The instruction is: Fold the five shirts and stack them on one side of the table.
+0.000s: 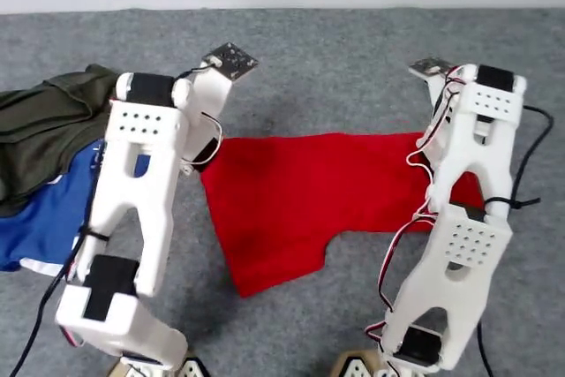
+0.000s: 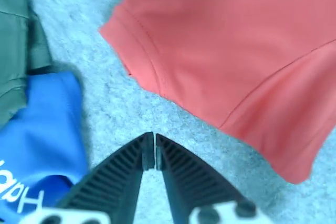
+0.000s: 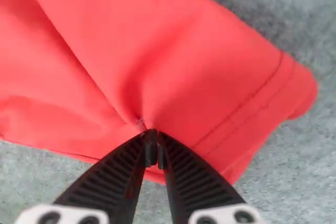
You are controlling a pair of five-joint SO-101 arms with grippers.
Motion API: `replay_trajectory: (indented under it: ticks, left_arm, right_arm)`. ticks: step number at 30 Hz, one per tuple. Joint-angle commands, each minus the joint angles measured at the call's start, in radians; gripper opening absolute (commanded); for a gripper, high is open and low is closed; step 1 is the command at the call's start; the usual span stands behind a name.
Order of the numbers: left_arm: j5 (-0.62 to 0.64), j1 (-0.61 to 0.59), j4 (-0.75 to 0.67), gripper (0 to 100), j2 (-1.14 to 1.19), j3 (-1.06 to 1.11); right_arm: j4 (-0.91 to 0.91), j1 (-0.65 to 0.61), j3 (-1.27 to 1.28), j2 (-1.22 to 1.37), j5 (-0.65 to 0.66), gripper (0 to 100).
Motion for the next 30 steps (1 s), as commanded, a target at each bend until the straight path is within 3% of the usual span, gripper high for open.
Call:
replay_trajectory:
  ticks: [1, 11, 17, 24, 30]
  left_arm:
    - [0.011, -0.008, 0.028, 2, -0.072, -0.002]
    - [0.011, -0.009, 0.028, 2, -0.074, -0.002]
    - [0.011, -0.009, 0.028, 2, -0.080, -0.002]
    - [0.011, -0.009, 0.028, 2, -0.080, -0.002]
    - [0.011, -0.011, 0.028, 2, -0.080, -0.001]
  right_arm:
    - [-0.048, 0.030, -0.063, -0.097, -0.012, 1.2]
    - [-0.608, 0.028, -0.063, 0.038, -0.011, 2.4]
    - [-0.496, 0.015, -0.063, -0.022, -0.021, 16.3]
    - [-0.427, 0.002, -0.063, -0.084, -0.068, 10.3]
    - [-0.631, 0.044, -0.061, 0.094, -0.066, 0.9]
